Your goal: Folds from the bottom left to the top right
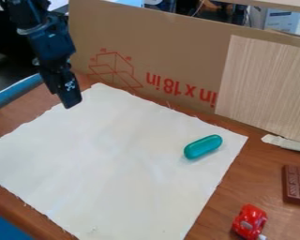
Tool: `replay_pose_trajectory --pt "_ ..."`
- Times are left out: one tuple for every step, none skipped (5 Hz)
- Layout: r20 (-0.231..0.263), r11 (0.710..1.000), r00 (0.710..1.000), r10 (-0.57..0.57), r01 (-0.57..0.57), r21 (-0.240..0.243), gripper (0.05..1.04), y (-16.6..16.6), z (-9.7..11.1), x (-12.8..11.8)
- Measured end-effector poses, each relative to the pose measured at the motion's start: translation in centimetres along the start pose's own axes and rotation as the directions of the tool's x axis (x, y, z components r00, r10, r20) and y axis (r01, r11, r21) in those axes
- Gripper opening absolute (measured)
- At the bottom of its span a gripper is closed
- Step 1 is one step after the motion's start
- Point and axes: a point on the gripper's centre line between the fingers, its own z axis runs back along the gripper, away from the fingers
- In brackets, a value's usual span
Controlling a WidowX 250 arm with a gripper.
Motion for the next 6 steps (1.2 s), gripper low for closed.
replay_pose_trajectory --pt "-0.015 1.0 1.0 0.003 -0.004 -0.019 0.999 -0.1 -0.7 -0.2" --pt "-0.015 0.999 0.999 0.04 -0.04 -0.001 0.999 0.6 -1.1 -1.4" --pt "-0.002 0.99 0.999 0.035 -0.035 0.135 0.999 1.7 -2.1 -2.9" --pt "0.028 0.968 0.999 0.025 -0.032 0.249 0.999 3.5 -3.4 -4.9" --pt "0.061 0.956 0.998 0.029 -0.046 0.29 0.999 4.9 -4.9 -7.4" --pt "0.105 0.942 0.992 0.072 -0.102 0.319 0.999 5.8 -5.8 -9.4"
